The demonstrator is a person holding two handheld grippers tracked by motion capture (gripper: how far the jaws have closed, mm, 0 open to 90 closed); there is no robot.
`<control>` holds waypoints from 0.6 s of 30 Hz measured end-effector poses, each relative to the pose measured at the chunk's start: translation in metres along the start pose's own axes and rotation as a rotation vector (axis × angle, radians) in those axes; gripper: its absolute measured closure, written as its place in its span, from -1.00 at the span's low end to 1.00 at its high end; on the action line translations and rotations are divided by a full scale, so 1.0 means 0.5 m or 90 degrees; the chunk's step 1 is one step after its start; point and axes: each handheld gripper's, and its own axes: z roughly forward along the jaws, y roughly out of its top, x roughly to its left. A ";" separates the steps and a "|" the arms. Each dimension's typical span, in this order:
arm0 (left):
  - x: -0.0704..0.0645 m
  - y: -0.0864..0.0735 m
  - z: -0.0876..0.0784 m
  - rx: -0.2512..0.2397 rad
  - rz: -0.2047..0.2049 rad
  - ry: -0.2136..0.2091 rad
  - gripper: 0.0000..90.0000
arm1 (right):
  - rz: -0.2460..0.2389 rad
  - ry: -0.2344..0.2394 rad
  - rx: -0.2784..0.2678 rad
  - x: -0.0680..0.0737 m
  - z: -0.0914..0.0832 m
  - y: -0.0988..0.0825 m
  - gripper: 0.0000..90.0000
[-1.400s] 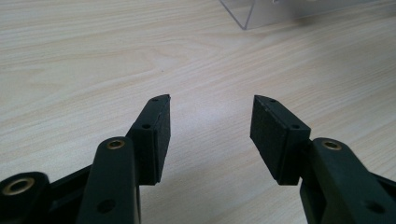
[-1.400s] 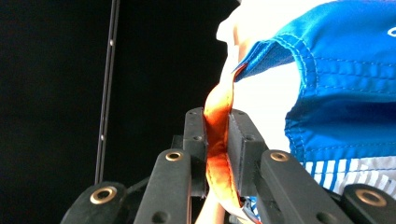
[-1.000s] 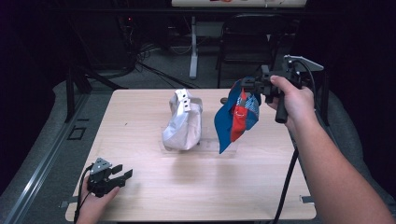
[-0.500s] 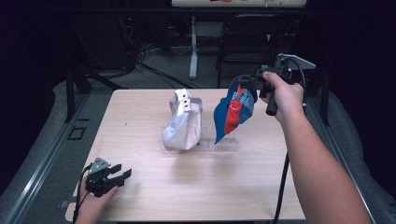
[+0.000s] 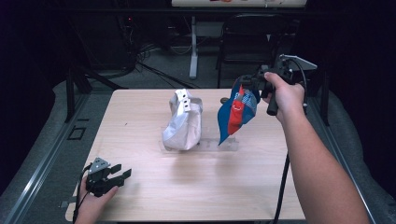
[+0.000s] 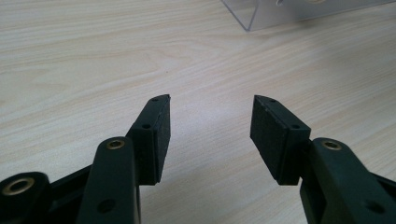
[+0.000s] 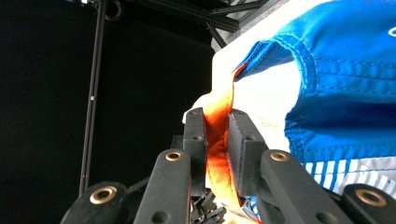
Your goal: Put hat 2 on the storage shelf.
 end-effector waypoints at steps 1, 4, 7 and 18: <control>0.000 0.000 0.000 0.000 0.000 0.000 0.08 | 0.000 -0.006 0.004 -0.002 0.001 0.001 0.75; 0.001 0.000 -0.001 -0.001 -0.001 0.001 0.08 | -0.003 -0.011 0.005 -0.003 0.007 0.000 0.75; 0.002 0.000 0.000 -0.001 0.000 0.000 0.08 | -0.010 -0.020 0.012 -0.003 0.015 -0.002 0.75; 0.001 0.000 0.000 0.000 0.000 0.001 0.08 | -0.016 -0.041 0.041 -0.040 0.047 -0.022 0.74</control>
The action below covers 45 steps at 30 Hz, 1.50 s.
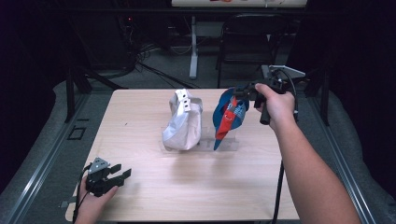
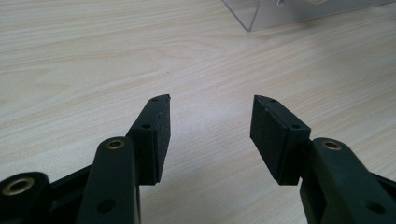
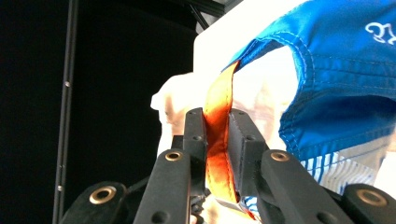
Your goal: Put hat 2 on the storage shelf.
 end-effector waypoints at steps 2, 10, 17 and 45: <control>-0.001 0.000 0.000 0.000 0.000 0.000 0.08 | -0.002 -0.002 0.002 -0.004 0.004 -0.002 0.74; -0.001 0.000 0.001 0.002 0.003 0.001 0.08 | 0.000 -0.015 0.020 -0.028 0.021 -0.015 0.74; -0.001 0.000 0.002 0.001 0.003 0.001 0.08 | -0.006 -0.022 0.018 -0.025 0.019 -0.016 0.74; -0.001 0.000 0.004 0.014 0.004 -0.003 0.08 | -0.042 -0.081 0.041 -0.038 0.030 -0.024 0.73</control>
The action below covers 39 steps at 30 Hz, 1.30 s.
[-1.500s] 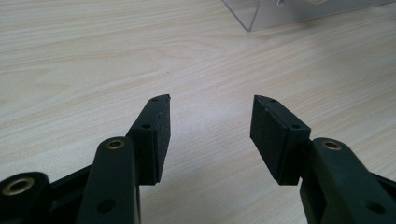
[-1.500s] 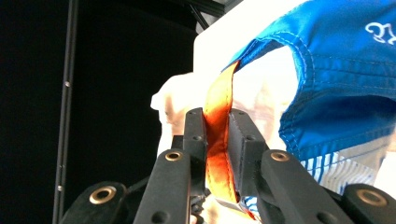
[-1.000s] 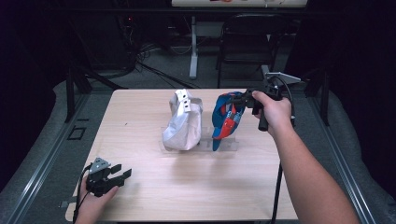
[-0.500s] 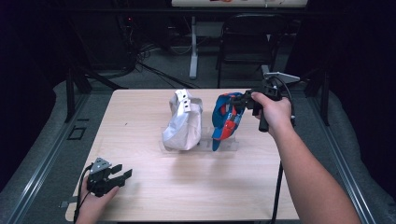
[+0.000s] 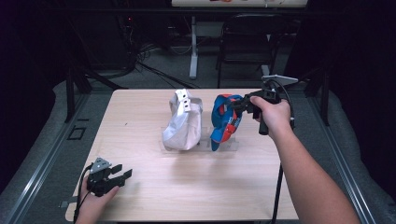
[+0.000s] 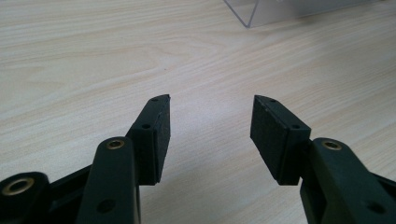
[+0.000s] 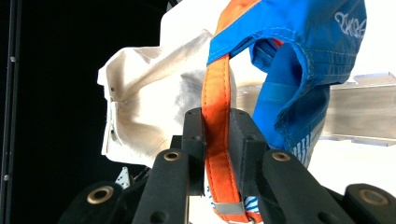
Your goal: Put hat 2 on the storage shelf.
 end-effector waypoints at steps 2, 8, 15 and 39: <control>0.000 0.000 0.000 0.000 0.000 0.001 0.07 | 0.001 -0.003 -0.002 -0.002 0.001 -0.001 0.73; 0.001 0.000 -0.001 -0.002 0.000 0.001 0.08 | 0.006 -0.008 -0.010 -0.010 0.001 -0.005 0.69; 0.001 0.001 -0.002 -0.002 0.001 0.003 0.07 | -0.007 -0.019 -0.013 -0.018 -0.012 -0.006 0.54; 0.001 -0.002 0.004 -0.025 0.004 0.017 -0.05 | -0.160 -0.102 -0.100 -0.043 -0.030 -0.067 -0.09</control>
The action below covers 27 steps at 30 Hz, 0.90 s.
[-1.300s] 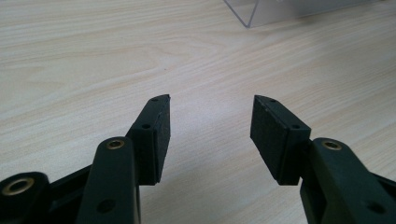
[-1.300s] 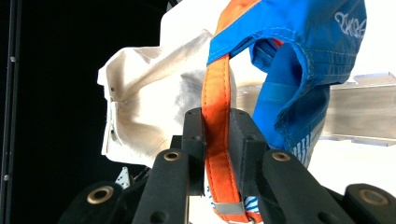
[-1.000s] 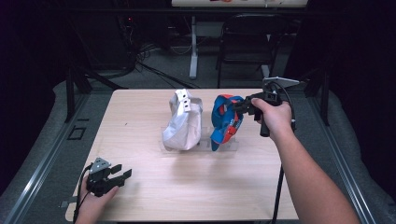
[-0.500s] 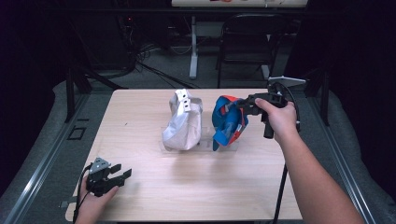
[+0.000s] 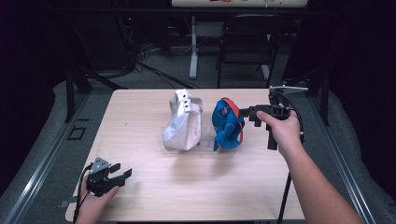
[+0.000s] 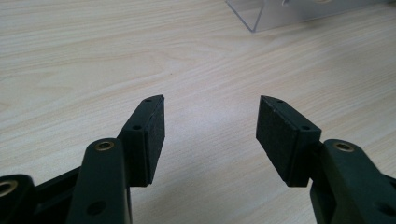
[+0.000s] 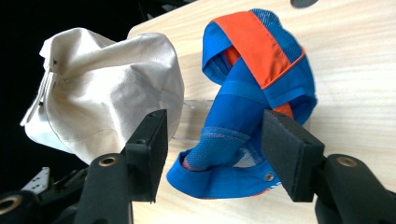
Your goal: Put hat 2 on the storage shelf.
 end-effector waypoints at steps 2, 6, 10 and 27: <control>0.000 0.000 0.000 0.000 0.001 0.001 -0.06 | -0.014 -0.006 -0.010 0.000 -0.004 -0.008 -0.09; 0.002 -0.001 -0.001 0.000 0.000 0.002 -0.06 | -0.034 -0.007 -0.030 -0.005 -0.010 -0.036 -0.09; 0.001 -0.001 0.000 0.001 -0.001 0.004 -0.06 | -0.054 -0.002 -0.041 -0.016 -0.010 -0.075 -0.09; -0.004 -0.002 0.004 0.015 0.005 0.002 -0.06 | -0.128 -0.038 -0.054 -0.076 0.009 -0.237 0.00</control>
